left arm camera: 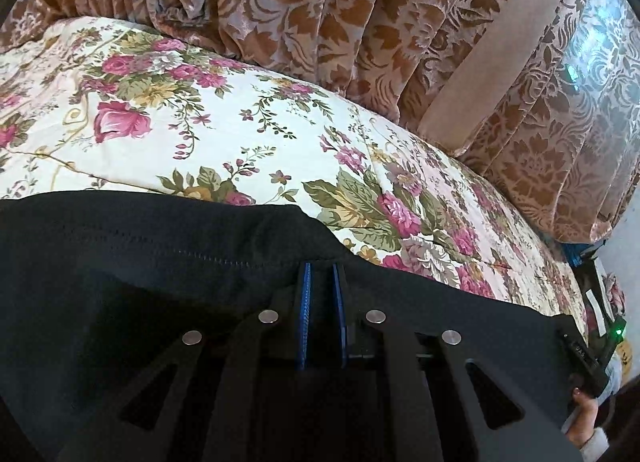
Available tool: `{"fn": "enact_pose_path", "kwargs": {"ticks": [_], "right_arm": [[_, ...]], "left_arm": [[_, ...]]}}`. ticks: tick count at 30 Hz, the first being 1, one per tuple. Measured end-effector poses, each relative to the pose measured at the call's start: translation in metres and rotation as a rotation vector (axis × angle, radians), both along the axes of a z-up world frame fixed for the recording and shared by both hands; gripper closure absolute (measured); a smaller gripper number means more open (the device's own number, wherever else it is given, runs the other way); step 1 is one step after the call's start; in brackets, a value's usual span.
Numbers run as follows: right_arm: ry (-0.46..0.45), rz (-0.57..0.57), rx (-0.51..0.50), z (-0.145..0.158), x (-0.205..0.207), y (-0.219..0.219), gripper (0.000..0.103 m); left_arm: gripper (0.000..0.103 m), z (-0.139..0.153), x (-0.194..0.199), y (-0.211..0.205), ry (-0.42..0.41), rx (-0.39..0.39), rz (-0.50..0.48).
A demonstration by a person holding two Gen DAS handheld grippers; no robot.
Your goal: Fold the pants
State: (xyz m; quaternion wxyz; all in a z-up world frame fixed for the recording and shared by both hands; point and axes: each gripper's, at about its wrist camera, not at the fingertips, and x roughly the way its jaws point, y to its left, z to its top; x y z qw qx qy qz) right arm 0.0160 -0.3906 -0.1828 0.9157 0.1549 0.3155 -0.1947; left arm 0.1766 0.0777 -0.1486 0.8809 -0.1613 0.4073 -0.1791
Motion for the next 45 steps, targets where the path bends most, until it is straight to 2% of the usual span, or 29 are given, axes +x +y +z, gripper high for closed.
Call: {"fn": "enact_pose_path", "kwargs": {"ticks": [6,9,11,12,13,15,17,20,26,31,34,39,45], "right_arm": [[-0.009,0.014,0.014,0.001,0.000,0.001,0.038],[-0.026,0.008,0.016,0.006,-0.005,0.003,0.028],[-0.060,-0.005,0.020,0.012,-0.014,0.004,0.026],[-0.078,-0.013,0.020,0.015,-0.019,0.004,0.025],[-0.092,-0.020,0.025,0.017,-0.024,0.004,0.025],[-0.100,-0.030,0.027,0.021,-0.032,0.006,0.025],[-0.097,-0.027,0.021,0.022,-0.038,0.009,0.024],[-0.062,-0.038,0.047,0.014,-0.046,0.012,0.022],[-0.092,-0.068,0.078,0.016,-0.070,0.017,0.022],[-0.163,-0.157,0.184,0.030,-0.106,0.002,0.022],[-0.169,-0.191,0.234,0.033,-0.124,-0.003,0.022],[-0.172,-0.255,0.405,0.024,-0.147,-0.020,0.022],[-0.212,-0.292,0.487,0.012,-0.149,-0.044,0.022]], "left_arm": [[0.091,0.007,-0.013,-0.010,-0.034,0.125,0.032],[0.092,0.009,-0.022,-0.007,-0.046,0.140,0.056],[0.091,0.007,-0.036,-0.006,-0.068,0.150,0.059],[0.085,0.008,-0.042,-0.007,-0.086,0.161,0.054],[0.055,0.008,-0.048,-0.006,-0.098,0.152,0.026],[0.018,0.012,-0.057,-0.004,-0.136,0.130,0.008],[0.016,0.016,-0.061,0.000,-0.167,0.128,0.042],[0.016,0.009,-0.053,0.005,-0.121,0.089,0.051],[0.016,0.008,-0.057,0.004,-0.128,0.083,0.053],[0.016,0.007,-0.057,0.004,-0.129,0.076,0.054],[0.016,0.007,-0.058,0.004,-0.130,0.065,0.054],[0.015,0.007,-0.059,0.005,-0.130,0.051,0.051],[0.015,0.007,-0.059,0.006,-0.130,0.051,0.051]]}}
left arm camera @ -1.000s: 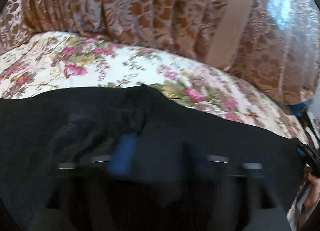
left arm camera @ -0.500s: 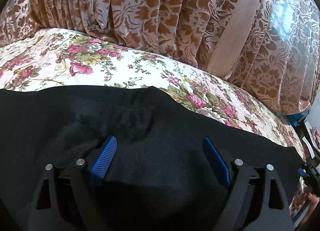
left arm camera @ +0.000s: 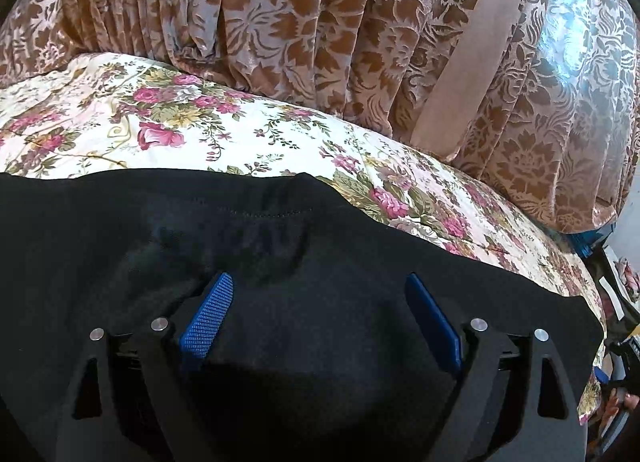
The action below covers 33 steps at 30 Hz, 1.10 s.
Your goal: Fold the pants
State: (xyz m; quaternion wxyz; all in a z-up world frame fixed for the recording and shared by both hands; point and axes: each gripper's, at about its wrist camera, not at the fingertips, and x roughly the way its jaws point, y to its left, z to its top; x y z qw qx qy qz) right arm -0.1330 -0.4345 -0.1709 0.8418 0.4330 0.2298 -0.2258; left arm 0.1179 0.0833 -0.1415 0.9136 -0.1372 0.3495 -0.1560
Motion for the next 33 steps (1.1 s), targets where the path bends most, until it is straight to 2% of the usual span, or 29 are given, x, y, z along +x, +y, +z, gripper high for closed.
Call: {"fn": "enact_pose_path", "kwargs": {"ticks": [5,8,11,13,15,16,18,23,29,33], "right_arm": [[-0.055,-0.023,0.048,-0.008,0.009,-0.023,0.022],[-0.091,-0.018,0.048,-0.010,0.017,-0.033,0.026],[-0.116,-0.022,0.072,-0.014,0.021,-0.039,0.043],[-0.143,-0.036,0.112,-0.017,0.021,-0.046,0.063],[-0.184,-0.033,0.172,-0.022,0.018,-0.052,0.078],[-0.206,-0.030,0.192,-0.023,0.016,-0.053,0.080],[-0.253,-0.023,0.220,-0.020,0.011,-0.054,0.082],[-0.253,0.003,0.165,0.005,0.013,-0.040,0.082],[-0.241,0.066,0.029,0.057,0.027,-0.006,0.082],[-0.246,0.137,-0.080,0.096,0.041,0.031,0.082]], "left_arm": [[0.015,0.000,0.000,0.000,-0.001,0.001,0.000],[0.015,0.000,0.000,0.000,0.001,0.003,0.000],[0.014,0.000,0.000,0.000,0.001,0.004,-0.001],[0.014,-0.001,0.000,0.001,0.003,0.004,-0.002],[0.014,-0.001,-0.001,0.001,0.002,0.003,-0.002],[0.014,-0.001,0.000,0.001,0.003,0.003,-0.002],[0.014,-0.001,0.000,0.000,0.003,0.003,-0.002],[0.014,-0.002,0.000,0.002,0.002,-0.014,-0.005],[0.014,0.000,0.001,0.006,0.002,-0.043,-0.005],[0.014,0.010,0.000,0.011,0.012,-0.020,0.058]]}}
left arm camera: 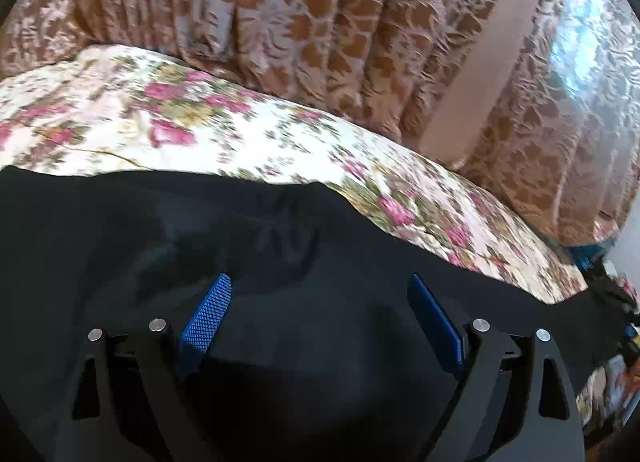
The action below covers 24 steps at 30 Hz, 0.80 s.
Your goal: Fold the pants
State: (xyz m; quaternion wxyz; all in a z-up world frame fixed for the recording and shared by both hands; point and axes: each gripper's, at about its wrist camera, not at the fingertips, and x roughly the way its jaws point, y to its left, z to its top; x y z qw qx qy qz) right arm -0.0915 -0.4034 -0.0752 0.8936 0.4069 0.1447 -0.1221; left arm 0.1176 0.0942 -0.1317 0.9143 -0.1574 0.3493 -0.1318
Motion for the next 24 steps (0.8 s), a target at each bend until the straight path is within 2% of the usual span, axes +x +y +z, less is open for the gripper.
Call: {"fn": "enact_pose_path", "kwargs": {"ticks": [5,11,17,24], "right_arm": [[-0.044,0.124,-0.137,0.040,0.021,0.057,0.082],[-0.104,0.329,-0.235,0.059,0.055,0.133,0.082],[-0.077,0.522,-0.272,0.043,0.093,0.199,0.082],[0.018,0.728,-0.278,-0.003,0.125,0.269,0.082]], "left_arm": [[0.014,0.008,-0.019,0.016,-0.034,-0.016,0.051],[0.014,0.007,-0.043,0.032,-0.024,-0.054,0.057],[0.014,0.003,-0.059,0.043,0.011,-0.132,0.060],[0.014,0.006,-0.069,0.045,0.027,-0.177,0.027]]}}
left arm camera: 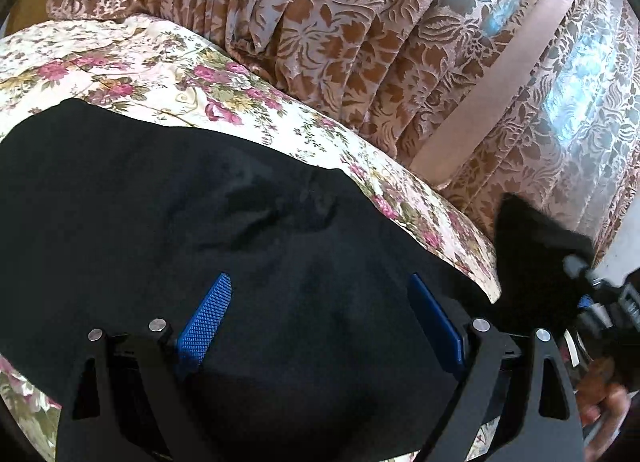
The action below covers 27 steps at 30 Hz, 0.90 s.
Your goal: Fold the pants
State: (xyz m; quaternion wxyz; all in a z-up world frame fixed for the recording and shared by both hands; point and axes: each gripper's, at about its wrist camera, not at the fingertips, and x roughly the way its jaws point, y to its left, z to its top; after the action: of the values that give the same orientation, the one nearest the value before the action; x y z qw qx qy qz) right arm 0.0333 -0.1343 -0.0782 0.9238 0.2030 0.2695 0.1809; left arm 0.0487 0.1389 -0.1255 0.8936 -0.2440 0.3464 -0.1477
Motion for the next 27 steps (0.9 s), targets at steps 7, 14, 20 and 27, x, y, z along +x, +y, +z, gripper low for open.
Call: {"fn": "enact_pose_path", "kwargs": {"ticks": [7,14,20,27], "right_arm": [[0.142,0.075,-0.041,-0.055,0.012,0.029,0.077],[0.135,0.197,-0.037,-0.064,-0.003,0.032,0.031],[0.011,0.086,0.072,-0.035,-0.034,-0.024,0.031],[0.138,-0.273,0.084,-0.047,-0.025,-0.114,0.078]], "left_arm": [[0.014,-0.001,-0.003,-0.004,0.009,-0.006,-0.024],[0.014,0.002,0.001,-0.015,0.021,-0.043,-0.068],[0.014,0.013,0.014,-0.031,0.031,-0.125,-0.128],[0.014,0.005,0.056,-0.083,0.186,-0.105,-0.255]]}}
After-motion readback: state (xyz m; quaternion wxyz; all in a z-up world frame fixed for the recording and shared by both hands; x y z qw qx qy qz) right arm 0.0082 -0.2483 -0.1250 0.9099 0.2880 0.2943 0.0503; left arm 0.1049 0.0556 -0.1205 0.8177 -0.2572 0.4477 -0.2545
